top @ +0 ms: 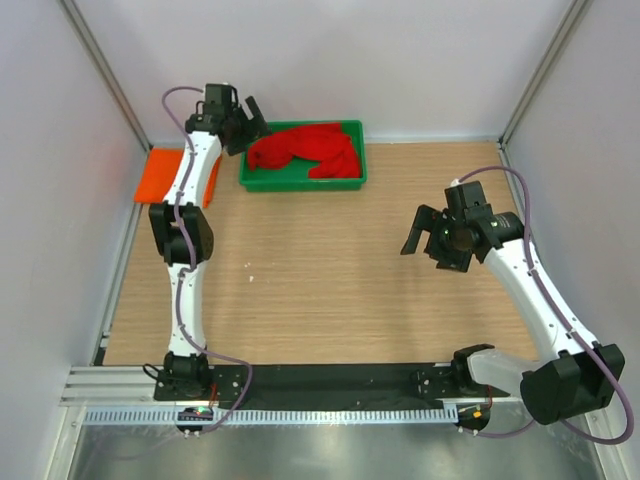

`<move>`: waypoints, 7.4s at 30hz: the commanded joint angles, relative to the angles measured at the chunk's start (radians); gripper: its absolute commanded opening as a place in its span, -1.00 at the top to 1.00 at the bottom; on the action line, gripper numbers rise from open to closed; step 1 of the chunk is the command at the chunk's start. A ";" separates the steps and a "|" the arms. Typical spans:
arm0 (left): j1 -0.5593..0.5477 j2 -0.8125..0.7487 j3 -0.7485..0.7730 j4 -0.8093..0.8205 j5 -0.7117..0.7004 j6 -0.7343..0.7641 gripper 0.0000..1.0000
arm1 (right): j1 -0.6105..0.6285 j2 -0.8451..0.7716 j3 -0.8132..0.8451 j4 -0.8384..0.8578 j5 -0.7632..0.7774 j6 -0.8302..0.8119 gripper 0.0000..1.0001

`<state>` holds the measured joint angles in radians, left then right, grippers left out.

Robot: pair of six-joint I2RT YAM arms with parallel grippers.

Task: Fold and stack the t-shirts
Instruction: Grab the tshirt from the pile, then move the tshirt to the center of the board, then flatten the tshirt out

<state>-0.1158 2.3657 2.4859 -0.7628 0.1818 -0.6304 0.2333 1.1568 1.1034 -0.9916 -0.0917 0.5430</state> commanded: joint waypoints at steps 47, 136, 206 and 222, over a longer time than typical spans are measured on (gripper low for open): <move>-0.137 0.005 0.045 0.520 -0.188 0.100 1.00 | -0.012 0.023 0.053 -0.101 0.155 -0.135 -0.99; -0.173 -1.004 -1.426 -0.021 0.013 0.014 -0.48 | 0.080 0.271 0.150 0.011 0.403 -0.130 -0.45; -0.099 -0.928 -1.267 -0.053 -0.045 0.009 0.99 | 0.376 0.795 0.997 -0.051 0.500 -0.224 0.98; -0.097 -1.234 -0.970 -0.368 -0.389 -0.005 1.00 | 0.210 0.092 0.771 -0.082 0.718 -0.121 0.98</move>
<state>-0.2203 1.1950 1.4418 -1.0519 -0.0856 -0.6430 0.4458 1.2839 1.9015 -1.0966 0.5785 0.3920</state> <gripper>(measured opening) 0.009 0.050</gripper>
